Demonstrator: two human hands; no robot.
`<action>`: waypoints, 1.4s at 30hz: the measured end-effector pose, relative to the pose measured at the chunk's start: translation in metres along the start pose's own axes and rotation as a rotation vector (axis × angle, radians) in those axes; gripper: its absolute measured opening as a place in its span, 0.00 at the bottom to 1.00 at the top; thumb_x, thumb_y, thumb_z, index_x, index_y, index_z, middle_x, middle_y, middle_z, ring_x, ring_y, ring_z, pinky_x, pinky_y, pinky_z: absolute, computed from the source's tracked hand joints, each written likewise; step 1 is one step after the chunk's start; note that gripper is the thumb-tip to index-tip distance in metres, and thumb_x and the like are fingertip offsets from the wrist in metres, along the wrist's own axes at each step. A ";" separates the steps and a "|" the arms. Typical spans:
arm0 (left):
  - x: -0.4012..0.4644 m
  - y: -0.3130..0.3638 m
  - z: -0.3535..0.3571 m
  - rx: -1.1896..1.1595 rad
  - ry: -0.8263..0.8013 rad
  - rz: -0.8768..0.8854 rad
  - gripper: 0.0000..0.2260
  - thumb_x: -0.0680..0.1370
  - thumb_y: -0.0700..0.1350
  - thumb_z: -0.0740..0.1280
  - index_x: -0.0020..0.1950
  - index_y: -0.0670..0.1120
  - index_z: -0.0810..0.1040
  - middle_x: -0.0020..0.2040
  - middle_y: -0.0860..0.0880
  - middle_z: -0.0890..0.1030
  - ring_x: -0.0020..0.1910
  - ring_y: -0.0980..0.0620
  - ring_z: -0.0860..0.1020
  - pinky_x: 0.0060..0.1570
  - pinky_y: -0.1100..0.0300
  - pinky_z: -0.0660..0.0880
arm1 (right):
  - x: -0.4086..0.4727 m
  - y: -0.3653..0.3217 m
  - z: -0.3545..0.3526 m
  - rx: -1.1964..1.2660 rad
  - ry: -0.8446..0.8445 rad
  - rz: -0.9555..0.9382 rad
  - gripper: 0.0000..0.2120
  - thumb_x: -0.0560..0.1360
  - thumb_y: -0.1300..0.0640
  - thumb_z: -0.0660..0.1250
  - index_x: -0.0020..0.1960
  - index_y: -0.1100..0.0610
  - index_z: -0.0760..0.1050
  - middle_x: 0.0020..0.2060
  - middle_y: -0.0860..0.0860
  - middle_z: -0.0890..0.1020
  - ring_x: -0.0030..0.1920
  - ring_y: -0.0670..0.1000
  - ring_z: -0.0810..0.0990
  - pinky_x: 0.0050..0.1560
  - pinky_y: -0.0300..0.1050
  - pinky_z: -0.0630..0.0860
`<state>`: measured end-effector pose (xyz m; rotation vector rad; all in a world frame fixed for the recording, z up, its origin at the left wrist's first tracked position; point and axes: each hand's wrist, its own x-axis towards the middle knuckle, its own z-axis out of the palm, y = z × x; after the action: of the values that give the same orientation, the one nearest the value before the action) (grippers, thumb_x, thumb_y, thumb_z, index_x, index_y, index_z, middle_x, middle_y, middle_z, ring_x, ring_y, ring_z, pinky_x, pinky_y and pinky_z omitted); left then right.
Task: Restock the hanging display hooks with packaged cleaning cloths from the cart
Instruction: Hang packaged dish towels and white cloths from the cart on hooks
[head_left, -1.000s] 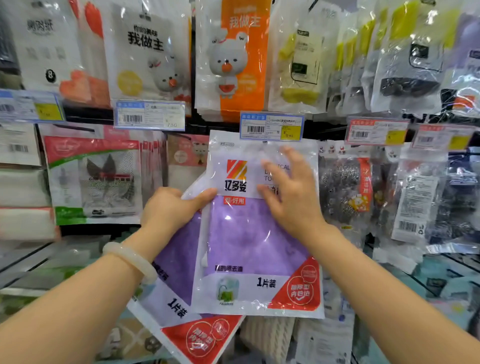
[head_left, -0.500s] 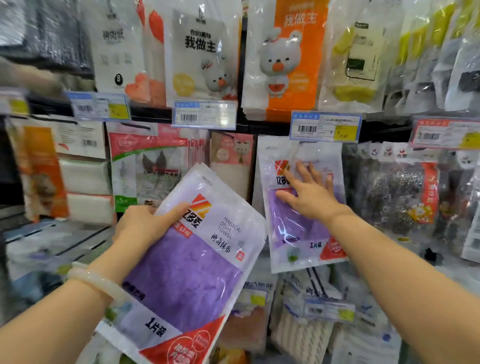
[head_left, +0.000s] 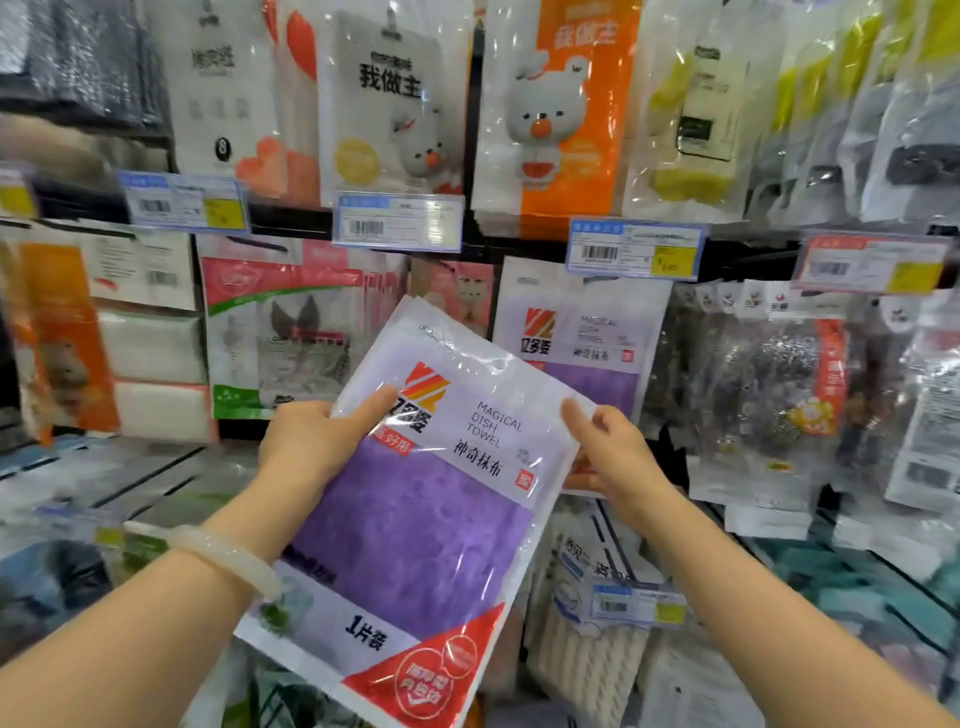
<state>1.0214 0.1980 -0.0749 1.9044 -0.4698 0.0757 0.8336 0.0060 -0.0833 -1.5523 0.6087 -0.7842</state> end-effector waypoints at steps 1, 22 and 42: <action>-0.002 0.004 0.006 -0.024 -0.021 0.005 0.29 0.66 0.66 0.71 0.27 0.39 0.76 0.27 0.44 0.76 0.29 0.45 0.73 0.32 0.55 0.68 | -0.004 0.004 -0.003 -0.012 0.036 -0.012 0.16 0.71 0.50 0.72 0.54 0.56 0.74 0.46 0.53 0.83 0.40 0.51 0.85 0.34 0.46 0.81; -0.020 0.030 0.047 -0.241 -0.220 0.033 0.22 0.58 0.63 0.76 0.34 0.45 0.79 0.34 0.44 0.83 0.35 0.43 0.80 0.42 0.45 0.79 | -0.028 -0.029 -0.042 -0.039 0.424 -0.544 0.22 0.73 0.67 0.68 0.59 0.50 0.64 0.50 0.48 0.78 0.49 0.48 0.81 0.46 0.40 0.80; -0.012 0.071 0.050 -0.077 -0.112 0.159 0.33 0.65 0.67 0.71 0.14 0.43 0.65 0.12 0.53 0.63 0.22 0.48 0.65 0.26 0.59 0.60 | 0.004 -0.067 -0.063 -0.160 0.428 -0.618 0.20 0.76 0.65 0.65 0.67 0.62 0.70 0.62 0.50 0.75 0.64 0.46 0.72 0.66 0.37 0.66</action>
<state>0.9763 0.1343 -0.0350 1.7994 -0.6905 0.0543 0.7833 -0.0283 -0.0144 -1.7542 0.5027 -1.5952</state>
